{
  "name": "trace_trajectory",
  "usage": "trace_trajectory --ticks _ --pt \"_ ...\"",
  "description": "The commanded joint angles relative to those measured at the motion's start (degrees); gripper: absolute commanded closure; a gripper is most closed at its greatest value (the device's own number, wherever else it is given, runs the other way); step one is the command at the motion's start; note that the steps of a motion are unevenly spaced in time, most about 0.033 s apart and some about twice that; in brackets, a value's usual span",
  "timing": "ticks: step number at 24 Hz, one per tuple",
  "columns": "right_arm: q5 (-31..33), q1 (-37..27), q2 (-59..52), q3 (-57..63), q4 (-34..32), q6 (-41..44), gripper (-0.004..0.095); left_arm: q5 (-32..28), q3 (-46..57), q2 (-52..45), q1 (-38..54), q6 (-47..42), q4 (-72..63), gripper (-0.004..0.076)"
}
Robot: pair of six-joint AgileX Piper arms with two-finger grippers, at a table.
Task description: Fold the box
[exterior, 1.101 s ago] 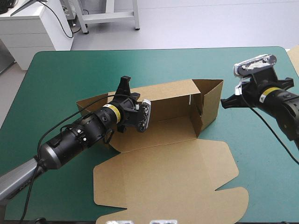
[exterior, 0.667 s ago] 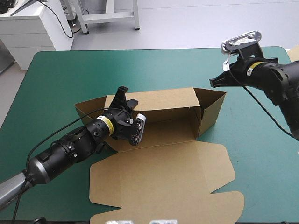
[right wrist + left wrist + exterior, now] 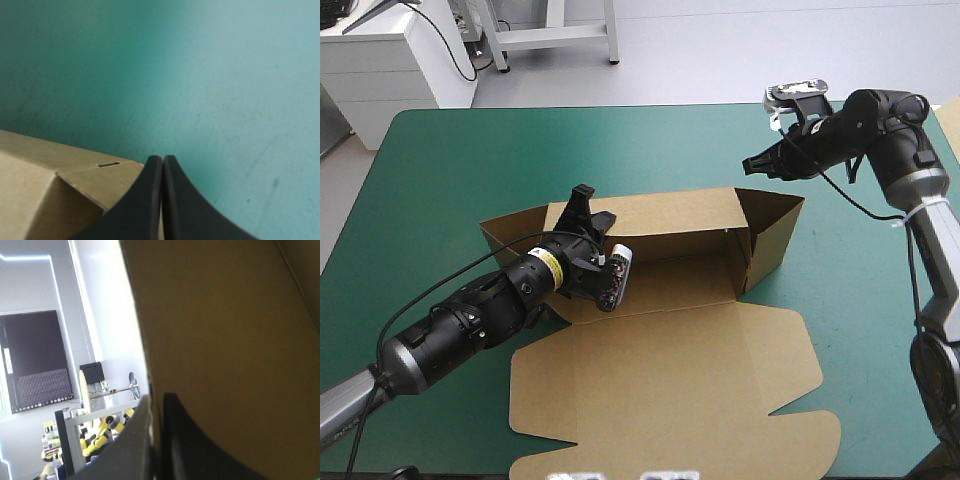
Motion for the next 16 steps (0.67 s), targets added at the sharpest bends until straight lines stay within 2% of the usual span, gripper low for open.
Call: trace_trajectory --ticks 1,7,11,16 --pt "2.0 -2.2 0.3 -2.8 3.0 -1.6 0.0929 -0.1 -1.1 -1.2 0.0 0.8 1.5 0.0732" --pt "6.4 -2.5 3.2 -2.8 5.7 -2.9 0.0929 -0.2 -1.1 -0.7 0.0 0.8 1.7 0.0732" --pt "6.5 -2.5 2.4 -1.5 6.7 -3.1 0.0929 0.5 -1.1 1.0 0.0 0.8 2.0 0.0732" --pt "6.5 -2.6 -0.4 4.4 5.0 -4.9 0.0929 0.4 -1.1 2.4 0.0 0.7 3.3 0.0731"
